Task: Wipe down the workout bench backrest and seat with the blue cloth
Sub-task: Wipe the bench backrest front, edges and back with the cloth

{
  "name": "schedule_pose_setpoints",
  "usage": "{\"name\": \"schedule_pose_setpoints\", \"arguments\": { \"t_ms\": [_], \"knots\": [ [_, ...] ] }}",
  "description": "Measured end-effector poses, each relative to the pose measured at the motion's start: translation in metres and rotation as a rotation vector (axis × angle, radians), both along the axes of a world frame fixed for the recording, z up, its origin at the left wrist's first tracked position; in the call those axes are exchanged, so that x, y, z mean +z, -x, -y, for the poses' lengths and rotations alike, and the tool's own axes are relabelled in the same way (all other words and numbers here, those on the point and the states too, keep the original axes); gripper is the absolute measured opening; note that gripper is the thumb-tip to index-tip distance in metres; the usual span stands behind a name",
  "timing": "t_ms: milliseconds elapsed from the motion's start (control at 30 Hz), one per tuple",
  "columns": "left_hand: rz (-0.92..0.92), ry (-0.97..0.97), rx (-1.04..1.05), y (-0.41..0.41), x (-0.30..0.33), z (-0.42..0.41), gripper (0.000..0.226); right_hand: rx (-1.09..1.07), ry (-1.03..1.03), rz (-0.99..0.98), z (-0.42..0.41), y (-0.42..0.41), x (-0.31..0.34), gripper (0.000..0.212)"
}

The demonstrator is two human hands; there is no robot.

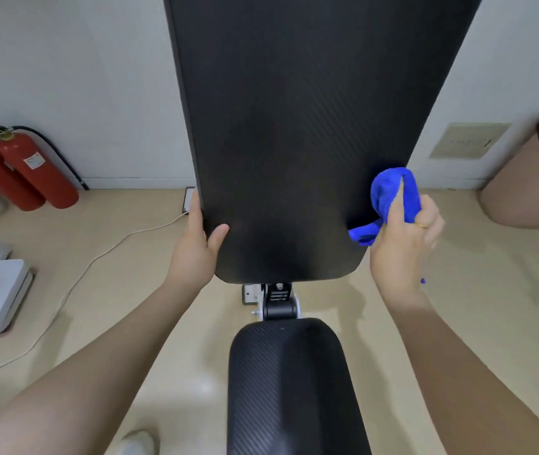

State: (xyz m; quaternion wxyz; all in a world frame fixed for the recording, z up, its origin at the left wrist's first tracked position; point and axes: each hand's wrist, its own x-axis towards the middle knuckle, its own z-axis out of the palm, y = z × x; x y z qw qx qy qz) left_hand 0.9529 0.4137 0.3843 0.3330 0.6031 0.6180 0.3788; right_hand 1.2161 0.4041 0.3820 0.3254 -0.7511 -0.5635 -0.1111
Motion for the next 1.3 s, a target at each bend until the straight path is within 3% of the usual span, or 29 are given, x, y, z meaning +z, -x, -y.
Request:
{"name": "schedule_pose_setpoints", "arguments": {
  "t_ms": [233, 300, 400, 467, 633, 733, 833, 900, 1033, 1100, 1167, 1233, 1300],
  "knots": [
    [0.011, 0.007, 0.020, 0.000, -0.001, 0.000, 0.056, -0.086, -0.068, -0.141, -0.014, 0.075, -0.021, 0.068],
    [0.008, 0.022, 0.015, 0.001, 0.000, 0.000, 0.058, 0.019, -0.133, -0.003, -0.009, 0.105, -0.031, 0.064],
    [-0.030, 0.023, 0.001, 0.005, 0.003, -0.002, 0.061, 0.321, -0.075, 0.202, 0.010, 0.149, -0.039, 0.067],
    [-0.072, 0.048, -0.015, 0.008, 0.011, -0.004, 0.062, 0.413, -0.028, 0.209, 0.014, 0.153, -0.033, 0.075],
    [-0.108, 0.137, -0.088, 0.013, 0.018, -0.009, 0.063, 0.004, -0.079, -0.158, -0.010, 0.080, 0.007, 0.073],
    [-0.134, 0.132, -0.083, 0.013, 0.018, -0.009, 0.064, -0.088, -0.059, -0.270, -0.020, 0.061, 0.031, 0.062],
    [-0.149, 0.096, -0.091, 0.014, 0.017, -0.009, 0.061, -0.132, -0.137, -0.309, -0.024, 0.092, 0.022, 0.063],
    [-0.133, 0.064, -0.093, 0.014, 0.016, -0.010, 0.057, -0.095, -0.175, -0.218, -0.020, 0.130, -0.003, 0.073],
    [-0.107, 0.032, -0.068, 0.018, 0.007, -0.011, 0.048, 0.111, -0.039, -0.094, 0.012, 0.206, -0.062, 0.086],
    [-0.077, 0.051, -0.077, 0.022, 0.006, -0.013, 0.045, 0.166, -0.004, -0.097, 0.020, 0.215, -0.072, 0.077],
    [-0.018, 0.086, -0.099, 0.026, 0.008, -0.016, 0.044, 0.197, -0.025, -0.070, 0.016, 0.193, -0.070, 0.055],
    [0.028, 0.107, -0.113, 0.028, 0.009, -0.018, 0.049, 0.030, -0.043, -0.120, 0.011, 0.150, -0.065, 0.047],
    [0.051, 0.118, -0.096, 0.026, 0.008, -0.017, 0.053, -0.210, -0.040, -0.317, 0.005, 0.100, -0.050, 0.049]
  ]
}}
